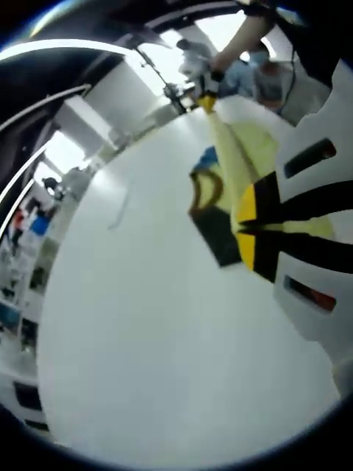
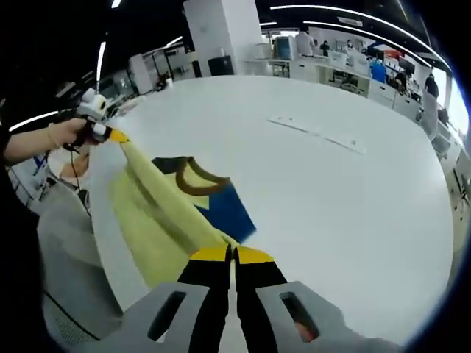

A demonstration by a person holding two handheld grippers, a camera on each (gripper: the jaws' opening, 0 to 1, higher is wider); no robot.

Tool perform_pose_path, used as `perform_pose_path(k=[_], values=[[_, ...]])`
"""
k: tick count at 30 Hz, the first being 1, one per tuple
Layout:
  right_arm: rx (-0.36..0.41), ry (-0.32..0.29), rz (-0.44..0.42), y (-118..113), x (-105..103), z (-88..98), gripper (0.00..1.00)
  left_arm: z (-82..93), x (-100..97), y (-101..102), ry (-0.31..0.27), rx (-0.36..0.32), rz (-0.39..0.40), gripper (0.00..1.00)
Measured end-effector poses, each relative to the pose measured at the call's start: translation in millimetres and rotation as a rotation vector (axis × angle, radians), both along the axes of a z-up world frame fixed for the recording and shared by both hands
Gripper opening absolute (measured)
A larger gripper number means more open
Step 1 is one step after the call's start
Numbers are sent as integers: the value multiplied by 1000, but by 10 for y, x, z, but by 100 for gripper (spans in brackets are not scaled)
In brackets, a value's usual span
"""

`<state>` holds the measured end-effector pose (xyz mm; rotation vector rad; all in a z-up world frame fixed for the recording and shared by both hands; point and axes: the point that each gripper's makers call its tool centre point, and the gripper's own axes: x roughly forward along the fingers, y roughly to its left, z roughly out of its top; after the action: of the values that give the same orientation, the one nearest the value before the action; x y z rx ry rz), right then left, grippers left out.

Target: Fold the garment on the visible template until the final outline fits inside the template.

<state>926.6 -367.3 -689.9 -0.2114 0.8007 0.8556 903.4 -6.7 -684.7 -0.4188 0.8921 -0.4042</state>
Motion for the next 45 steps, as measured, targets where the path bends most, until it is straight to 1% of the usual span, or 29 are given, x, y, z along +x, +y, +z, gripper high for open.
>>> perform_pose_path(k=[6,14,19,21,27,32,45], values=[[-5,6,0,9,98,-49,2,-88,59,-1,16,8,-5,0],[-15,23,3,35,193,-164,2,-222,117,14,42,15,-8,0],[-20,42,-3,37,250,-269,2,-295,177,19,52,13,-4,0],[-22,51,-7,38,283,-327,2,-350,202,17,60,14,-1,0],[-21,80,-18,25,330,-456,2,-465,239,23,81,6,11,0],[-22,104,-24,30,362,-562,2,-571,245,18,103,15,7,0],[-28,140,-19,44,427,-715,2,-669,270,34,130,13,10,0]])
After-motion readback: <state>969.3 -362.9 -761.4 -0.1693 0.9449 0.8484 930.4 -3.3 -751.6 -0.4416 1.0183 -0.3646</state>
